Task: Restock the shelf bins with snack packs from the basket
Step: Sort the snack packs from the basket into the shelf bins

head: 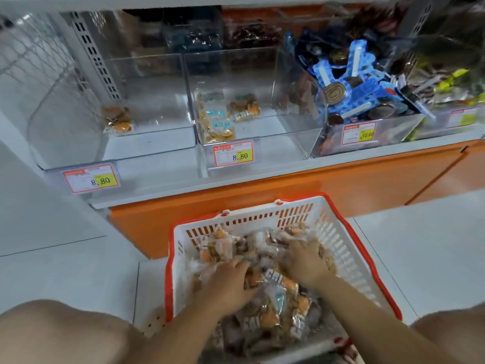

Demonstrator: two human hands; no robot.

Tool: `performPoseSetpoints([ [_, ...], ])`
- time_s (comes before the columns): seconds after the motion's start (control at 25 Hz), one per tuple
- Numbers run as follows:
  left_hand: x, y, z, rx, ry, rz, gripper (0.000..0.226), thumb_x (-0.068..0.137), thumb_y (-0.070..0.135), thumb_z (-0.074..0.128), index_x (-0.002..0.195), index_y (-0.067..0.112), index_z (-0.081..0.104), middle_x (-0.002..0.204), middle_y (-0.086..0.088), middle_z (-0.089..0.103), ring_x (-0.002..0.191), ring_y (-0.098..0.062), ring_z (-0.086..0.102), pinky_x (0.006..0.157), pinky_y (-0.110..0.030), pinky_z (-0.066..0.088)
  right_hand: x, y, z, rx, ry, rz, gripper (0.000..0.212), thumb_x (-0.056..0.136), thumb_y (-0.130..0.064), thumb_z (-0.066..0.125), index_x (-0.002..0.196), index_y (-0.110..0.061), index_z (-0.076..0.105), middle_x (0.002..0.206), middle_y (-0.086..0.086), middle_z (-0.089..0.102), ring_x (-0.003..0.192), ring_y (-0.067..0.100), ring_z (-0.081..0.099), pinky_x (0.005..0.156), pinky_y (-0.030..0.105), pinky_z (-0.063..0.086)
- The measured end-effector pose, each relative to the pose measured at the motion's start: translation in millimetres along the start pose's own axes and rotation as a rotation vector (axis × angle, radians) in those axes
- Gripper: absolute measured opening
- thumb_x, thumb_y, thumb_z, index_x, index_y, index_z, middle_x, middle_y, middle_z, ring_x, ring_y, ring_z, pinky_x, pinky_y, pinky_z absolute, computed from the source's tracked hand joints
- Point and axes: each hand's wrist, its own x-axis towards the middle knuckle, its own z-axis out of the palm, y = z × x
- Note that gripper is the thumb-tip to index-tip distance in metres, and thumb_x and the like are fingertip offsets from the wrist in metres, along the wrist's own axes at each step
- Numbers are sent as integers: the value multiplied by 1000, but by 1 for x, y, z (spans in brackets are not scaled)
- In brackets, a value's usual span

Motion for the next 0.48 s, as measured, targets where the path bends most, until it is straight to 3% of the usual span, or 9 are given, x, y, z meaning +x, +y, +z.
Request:
performPoseSetpoints([
  [0.08, -2, -2, 23, -17, 48, -30, 71, 89, 68, 45, 147, 27, 37, 151, 3, 35, 135, -18, 34, 112, -38, 35, -9, 0, 6, -139, -107, 18, 70, 95, -32, 47, 154, -25, 11, 156, -4, 25, 145, 28, 16, 112, 45, 27],
  [0.12, -2, -1, 28, -42, 80, -44, 69, 91, 65, 46, 147, 26, 37, 152, 4, 33, 137, -17, 31, 114, -37, 33, -11, -2, 7, -154, -117, 27, 74, 94, -31, 50, 155, -26, 7, 158, -4, 22, 145, 28, 14, 112, 46, 28],
  [0.2, -5, 3, 32, -86, 133, -53, 67, 92, 59, 50, 148, 26, 36, 154, 4, 30, 140, -17, 28, 116, -36, 29, -14, -12, 3, -133, -42, 2, 75, 90, -23, 55, 153, -27, 15, 152, -2, 35, 138, 29, 26, 108, 44, 34],
  [0.32, -10, 12, 21, -203, 182, -37, 71, 90, 55, 56, 150, 25, 31, 154, 6, 31, 139, -13, 30, 115, -33, 29, -19, -27, -20, 284, 89, 14, 56, 88, -6, 58, 140, -23, 42, 110, -2, 62, 98, 18, 58, 79, 24, 51],
  [0.4, -12, 20, 9, -426, 209, -38, 71, 91, 49, 59, 151, 29, 28, 149, 12, 35, 131, -8, 38, 109, -28, 34, -22, -37, -37, 579, 99, 52, 45, 89, 0, 62, 130, -16, 52, 87, -5, 60, 75, 8, 60, 60, 12, 48],
  [0.48, -11, 24, -2, -690, 185, -62, 67, 91, 46, 61, 150, 34, 31, 140, 17, 41, 123, -9, 51, 100, -28, 46, -24, -43, -51, 852, 98, 27, 45, 86, 4, 67, 127, -9, 56, 78, -3, 66, 74, 8, 65, 64, 14, 49],
])
